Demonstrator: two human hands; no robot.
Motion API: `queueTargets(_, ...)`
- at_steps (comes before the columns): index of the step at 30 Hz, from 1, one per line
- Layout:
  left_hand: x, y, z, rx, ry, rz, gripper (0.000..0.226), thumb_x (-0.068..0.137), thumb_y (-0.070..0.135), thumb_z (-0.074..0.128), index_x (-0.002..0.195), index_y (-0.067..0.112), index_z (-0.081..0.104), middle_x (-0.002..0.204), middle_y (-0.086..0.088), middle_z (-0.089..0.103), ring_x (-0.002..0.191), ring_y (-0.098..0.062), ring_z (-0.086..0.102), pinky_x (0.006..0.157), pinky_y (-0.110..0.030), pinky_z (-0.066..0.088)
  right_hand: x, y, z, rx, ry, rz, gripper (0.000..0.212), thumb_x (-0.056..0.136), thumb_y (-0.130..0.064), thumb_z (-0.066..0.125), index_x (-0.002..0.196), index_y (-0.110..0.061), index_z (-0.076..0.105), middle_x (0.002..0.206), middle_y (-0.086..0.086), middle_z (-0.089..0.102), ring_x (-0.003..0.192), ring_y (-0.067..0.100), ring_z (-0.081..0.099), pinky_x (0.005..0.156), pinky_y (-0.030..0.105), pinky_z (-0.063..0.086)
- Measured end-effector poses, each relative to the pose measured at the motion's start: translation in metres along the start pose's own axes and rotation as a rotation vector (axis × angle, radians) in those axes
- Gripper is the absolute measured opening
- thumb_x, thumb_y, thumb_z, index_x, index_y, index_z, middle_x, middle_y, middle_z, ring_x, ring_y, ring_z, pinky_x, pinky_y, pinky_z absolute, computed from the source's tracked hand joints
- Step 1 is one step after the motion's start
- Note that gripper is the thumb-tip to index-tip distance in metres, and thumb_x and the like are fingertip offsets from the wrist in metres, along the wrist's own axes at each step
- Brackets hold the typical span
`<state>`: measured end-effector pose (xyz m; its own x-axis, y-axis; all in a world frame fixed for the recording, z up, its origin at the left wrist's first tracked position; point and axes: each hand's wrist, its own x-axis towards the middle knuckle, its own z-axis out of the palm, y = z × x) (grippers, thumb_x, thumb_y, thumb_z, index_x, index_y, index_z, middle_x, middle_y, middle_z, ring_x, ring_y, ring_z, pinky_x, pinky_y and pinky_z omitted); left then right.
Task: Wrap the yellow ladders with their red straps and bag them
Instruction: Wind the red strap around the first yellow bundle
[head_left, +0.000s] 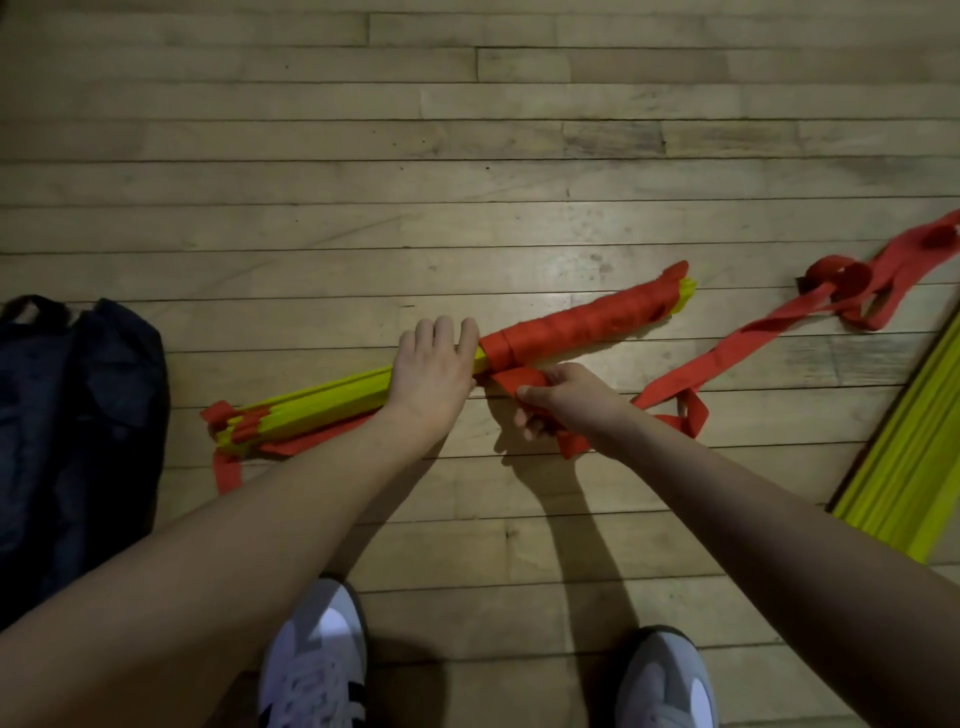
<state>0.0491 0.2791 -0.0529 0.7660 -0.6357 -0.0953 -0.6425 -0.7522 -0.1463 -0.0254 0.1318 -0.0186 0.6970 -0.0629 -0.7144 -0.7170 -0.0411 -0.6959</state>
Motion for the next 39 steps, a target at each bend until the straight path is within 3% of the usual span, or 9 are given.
queueTargets(5, -0.039, 0.010, 0.005, -0.037, 0.034, 0.144, 0.062, 0.070, 0.035, 0.070, 0.122, 0.001, 0.061, 0.104, -0.017, 0.061, 0.088, -0.034, 0.059, 0.072, -0.036, 0.050, -0.003, 0.020, -0.002, 0.047, 0.005, 0.060, 0.012, 0.097, -0.003, 0.048, 0.091, -0.002, 0.058, 0.067, 0.007, 0.060, 0.048, 0.013, 0.056, 0.044, 0.021, 0.043)
queueTargets(10, -0.045, 0.006, 0.014, -0.069, -0.048, 0.140, 0.073, 0.063, 0.014, 0.077, 0.133, 0.011, 0.056, 0.101, -0.024, 0.062, 0.084, -0.040, 0.063, 0.074, -0.041, 0.054, -0.008, 0.030, 0.003, 0.104, -0.007, 0.037, 0.010, 0.095, -0.003, 0.051, 0.093, -0.002, 0.061, 0.070, 0.007, 0.063, 0.052, 0.013, 0.058, 0.049, 0.023, 0.044)
queueTargets(14, -0.034, 0.005, 0.005, -0.125, -0.215, 0.041, 0.070, 0.094, 0.015, 0.048, 0.154, 0.021, 0.013, 0.125, -0.016, 0.046, 0.111, -0.034, 0.048, 0.090, -0.039, 0.043, -0.010, 0.014, -0.002, -0.082, -0.026, 0.103, 0.019, 0.088, 0.009, 0.041, 0.081, 0.000, 0.057, 0.068, 0.012, 0.062, 0.050, 0.019, 0.059, 0.047, 0.025, 0.046)
queueTargets(16, -0.025, 0.004, 0.001, -0.111, -0.224, -0.048, 0.069, 0.097, 0.020, 0.046, 0.154, 0.016, 0.006, 0.130, -0.015, 0.042, 0.117, -0.033, 0.045, 0.092, -0.039, 0.042, -0.010, 0.005, -0.005, -0.198, -0.024, 0.176, 0.022, 0.086, 0.008, 0.038, 0.077, -0.001, 0.056, 0.064, 0.012, 0.063, 0.049, 0.020, 0.060, 0.047, 0.024, 0.048)
queueTargets(21, -0.002, -0.011, 0.000, -0.080, -0.212, -0.115, 0.067, 0.097, 0.025, 0.050, 0.151, 0.008, 0.014, 0.130, -0.016, 0.042, 0.118, -0.034, 0.044, 0.089, -0.040, 0.042, -0.009, -0.010, -0.009, -0.233, -0.002, 0.313, 0.022, 0.089, 0.002, 0.040, 0.081, 0.002, 0.061, 0.067, 0.015, 0.063, 0.057, 0.026, 0.061, 0.060, 0.031, 0.051)
queueTargets(24, 0.008, -0.019, -0.002, -0.053, -0.209, -0.105, 0.061, 0.094, 0.027, 0.054, 0.143, 0.006, 0.026, 0.129, -0.016, 0.042, 0.117, -0.033, 0.043, 0.091, -0.039, 0.040, -0.011, -0.004, -0.008, -0.236, 0.022, 0.215, 0.017, 0.090, -0.012, 0.053, 0.079, -0.003, 0.062, 0.063, 0.011, 0.056, 0.053, 0.020, 0.050, 0.054, 0.029, 0.043)
queueTargets(28, 0.010, -0.023, -0.006, -0.078, -0.201, -0.064, 0.056, 0.091, 0.038, 0.059, 0.132, 0.007, 0.037, 0.125, -0.015, 0.043, 0.116, -0.031, 0.044, 0.090, -0.037, 0.041, -0.002, 0.007, -0.006, -0.181, 0.124, 0.120, 0.052, 0.099, -0.048, 0.040, 0.085, -0.005, 0.066, 0.063, 0.007, 0.052, 0.055, 0.016, 0.047, 0.049, 0.024, 0.036)
queueTargets(33, 0.000, -0.017, -0.009, -0.093, -0.181, -0.009, 0.065, 0.090, 0.048, 0.058, 0.136, 0.009, 0.035, 0.128, -0.011, 0.039, 0.117, -0.028, 0.042, 0.092, -0.035, 0.040, 0.001, 0.008, -0.007, -0.193, 0.066, 0.129, 0.026, 0.095, -0.019, 0.051, 0.095, 0.001, 0.067, 0.069, 0.008, 0.054, 0.057, 0.015, 0.048, 0.050, 0.024, 0.038)
queueTargets(39, -0.023, -0.005, -0.011, -0.110, -0.149, 0.089, 0.046, 0.093, 0.025, 0.052, 0.134, 0.010, 0.037, 0.132, -0.014, 0.035, 0.118, -0.030, 0.040, 0.095, -0.037, 0.039, -0.004, 0.014, -0.010, -0.215, -0.054, 0.119, 0.013, 0.085, -0.020, 0.070, 0.094, -0.012, 0.066, 0.093, 0.010, 0.067, 0.086, 0.023, 0.063, 0.077, 0.033, 0.049)
